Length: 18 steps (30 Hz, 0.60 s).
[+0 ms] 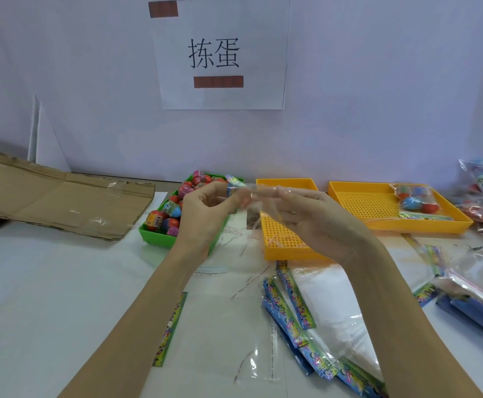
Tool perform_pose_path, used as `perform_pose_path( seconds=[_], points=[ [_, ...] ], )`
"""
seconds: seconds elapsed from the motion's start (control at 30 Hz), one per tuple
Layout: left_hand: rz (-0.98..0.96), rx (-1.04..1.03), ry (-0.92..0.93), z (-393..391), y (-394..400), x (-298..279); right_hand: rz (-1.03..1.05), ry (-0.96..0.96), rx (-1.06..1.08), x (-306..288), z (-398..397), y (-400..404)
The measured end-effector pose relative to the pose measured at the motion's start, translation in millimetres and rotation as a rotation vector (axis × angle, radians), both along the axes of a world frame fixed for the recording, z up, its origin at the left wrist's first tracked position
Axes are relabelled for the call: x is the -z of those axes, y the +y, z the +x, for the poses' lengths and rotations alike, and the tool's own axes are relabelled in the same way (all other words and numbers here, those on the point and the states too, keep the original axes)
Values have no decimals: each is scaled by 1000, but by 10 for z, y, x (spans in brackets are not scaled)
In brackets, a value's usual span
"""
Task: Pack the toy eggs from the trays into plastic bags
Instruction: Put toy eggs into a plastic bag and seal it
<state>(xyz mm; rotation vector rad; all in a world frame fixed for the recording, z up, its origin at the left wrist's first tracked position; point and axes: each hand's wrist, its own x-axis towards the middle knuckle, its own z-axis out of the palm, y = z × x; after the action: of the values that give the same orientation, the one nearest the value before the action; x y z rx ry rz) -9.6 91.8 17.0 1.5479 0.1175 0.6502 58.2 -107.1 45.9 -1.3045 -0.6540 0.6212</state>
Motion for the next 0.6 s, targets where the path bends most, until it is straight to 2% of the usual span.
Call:
perform_pose_path(
  seconds=[0.1, 0.17, 0.2, 0.27, 0.33, 0.4, 0.43, 0.5, 0.6],
  points=[
    [-55, -80, 32, 13, 2, -3, -52, -80, -2, -21, -26, -10],
    [67, -104, -23, -6, 7, -29, -101, -142, 51, -15, -52, -3],
    [233, -101, -56, -23, 23, -32, -148, -195, 132, -6, -62, 13],
    [710, -96, -116, -57, 54, -37, -244, -344, 274, 7, -81, 60],
    [1173, -121, -150, -59, 27, -21, -321, -481, 243, 44, -103, 105],
    [1432, -171, -202, -35, -66, 31, -369, -563, 145, 77, -131, 142],
    [1456, -186, -252, -31, -105, 60, -369, -591, 113, 81, -133, 145],
    [1350, -174, -298, -36, -132, 71, -339, -637, 103, 65, -108, 135],
    [1118, -113, -147, -45, -99, 48, -224, -605, 177, -4, -71, 81]
  ],
)
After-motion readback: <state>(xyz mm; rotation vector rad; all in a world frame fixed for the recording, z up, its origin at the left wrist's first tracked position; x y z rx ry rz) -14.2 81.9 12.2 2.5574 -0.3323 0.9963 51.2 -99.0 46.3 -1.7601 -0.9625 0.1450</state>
